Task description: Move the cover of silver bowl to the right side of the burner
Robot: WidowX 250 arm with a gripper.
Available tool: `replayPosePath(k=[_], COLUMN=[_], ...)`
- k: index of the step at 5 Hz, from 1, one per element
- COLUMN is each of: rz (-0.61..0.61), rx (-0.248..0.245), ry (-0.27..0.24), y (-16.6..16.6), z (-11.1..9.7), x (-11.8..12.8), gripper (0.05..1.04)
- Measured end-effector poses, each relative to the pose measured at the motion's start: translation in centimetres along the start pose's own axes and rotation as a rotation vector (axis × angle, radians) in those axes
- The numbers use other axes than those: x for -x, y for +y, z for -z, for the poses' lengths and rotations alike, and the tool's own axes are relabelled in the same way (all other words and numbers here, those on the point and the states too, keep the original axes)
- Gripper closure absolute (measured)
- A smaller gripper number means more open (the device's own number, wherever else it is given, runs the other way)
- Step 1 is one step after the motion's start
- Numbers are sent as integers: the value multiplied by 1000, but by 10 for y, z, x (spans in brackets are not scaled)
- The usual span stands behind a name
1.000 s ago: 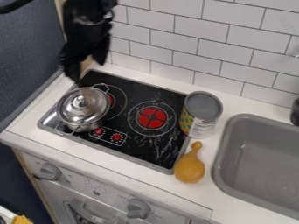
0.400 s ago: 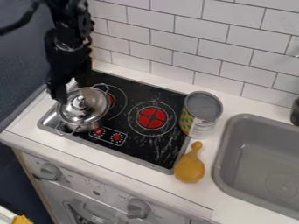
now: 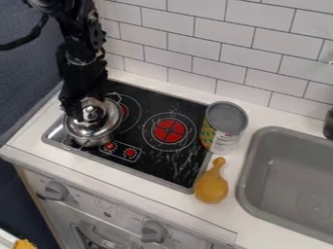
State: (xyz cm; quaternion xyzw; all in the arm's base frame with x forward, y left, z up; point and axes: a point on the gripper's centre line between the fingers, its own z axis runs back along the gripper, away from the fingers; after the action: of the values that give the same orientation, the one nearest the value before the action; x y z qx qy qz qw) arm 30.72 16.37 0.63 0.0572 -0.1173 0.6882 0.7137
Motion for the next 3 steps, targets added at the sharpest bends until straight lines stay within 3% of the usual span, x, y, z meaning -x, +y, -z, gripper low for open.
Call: replayPosePath(k=[2, 3], rz=[-12, -14], rx=[-5, -5], ry=[2, -4], y=[-3, -3], z=[4, 4], x=[-1, -2], gripper=[737, 807])
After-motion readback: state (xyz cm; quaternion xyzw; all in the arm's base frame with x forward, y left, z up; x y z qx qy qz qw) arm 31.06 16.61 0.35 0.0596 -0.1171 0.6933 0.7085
